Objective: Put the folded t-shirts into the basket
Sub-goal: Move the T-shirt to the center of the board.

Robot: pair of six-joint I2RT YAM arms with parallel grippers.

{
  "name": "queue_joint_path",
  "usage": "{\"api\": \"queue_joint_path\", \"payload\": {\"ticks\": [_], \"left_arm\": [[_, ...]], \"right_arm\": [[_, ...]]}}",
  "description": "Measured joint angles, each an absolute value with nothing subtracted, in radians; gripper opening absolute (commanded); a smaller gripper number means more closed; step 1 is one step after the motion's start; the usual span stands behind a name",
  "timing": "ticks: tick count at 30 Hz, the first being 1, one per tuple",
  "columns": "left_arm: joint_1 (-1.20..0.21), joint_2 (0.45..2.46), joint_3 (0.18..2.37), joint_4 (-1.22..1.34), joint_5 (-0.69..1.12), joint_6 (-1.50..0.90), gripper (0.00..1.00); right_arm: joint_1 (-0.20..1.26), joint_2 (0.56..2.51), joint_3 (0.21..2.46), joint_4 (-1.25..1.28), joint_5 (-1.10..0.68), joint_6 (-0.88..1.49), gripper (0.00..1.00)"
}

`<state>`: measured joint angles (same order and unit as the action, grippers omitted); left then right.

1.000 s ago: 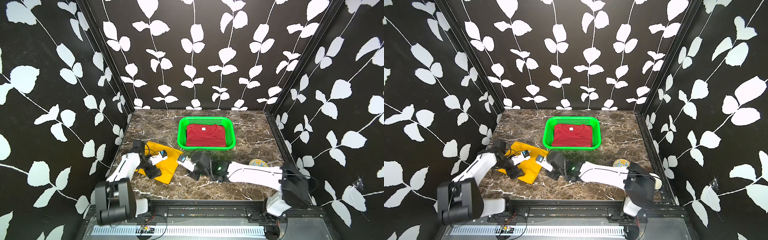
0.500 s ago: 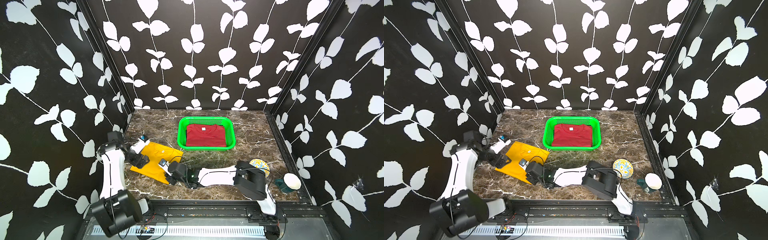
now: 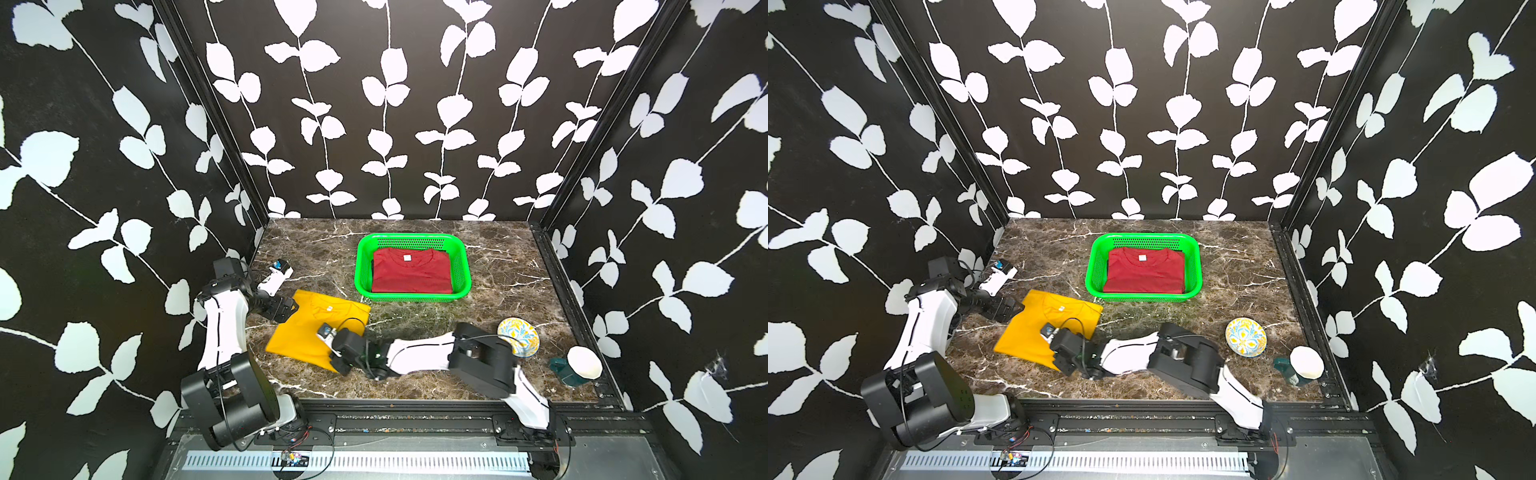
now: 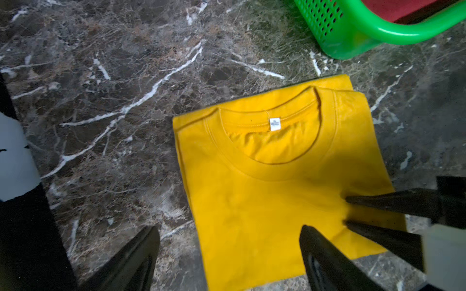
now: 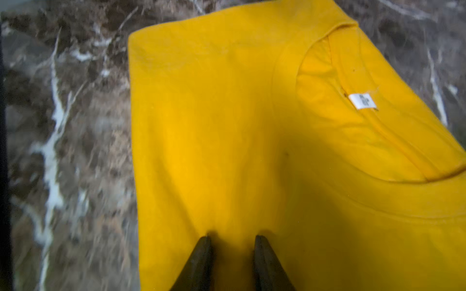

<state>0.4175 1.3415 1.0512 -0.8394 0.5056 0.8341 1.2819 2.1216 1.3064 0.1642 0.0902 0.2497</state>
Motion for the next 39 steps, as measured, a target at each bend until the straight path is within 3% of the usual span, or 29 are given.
{"api": "queue_joint_path", "payload": {"ticks": [5,8,16,30,34,39], "left_arm": [[0.376,1.364,1.029,-0.813,0.532,0.861,0.87],[0.294,1.364,1.0,-0.794,0.524,0.899,0.88],[0.164,1.372,0.877,-0.786,0.522,1.131,0.9],[0.164,1.719,1.007,-0.786,0.339,1.439,0.88],[0.164,1.79,1.091,-0.846,0.331,1.488,0.69],[0.164,1.849,1.164,-0.934,0.333,1.519,0.56]], "right_arm": [[1.277,1.842,0.984,0.122,0.07,0.378,0.3],[1.261,1.715,0.908,0.027,0.041,0.467,0.31],[1.24,1.587,0.743,-0.092,-0.009,0.64,0.33],[1.229,1.557,1.037,-0.329,0.066,0.673,0.36],[1.217,1.556,1.044,-0.369,0.075,0.666,0.37],[1.185,1.542,1.06,-0.41,0.075,0.666,0.37]]}}
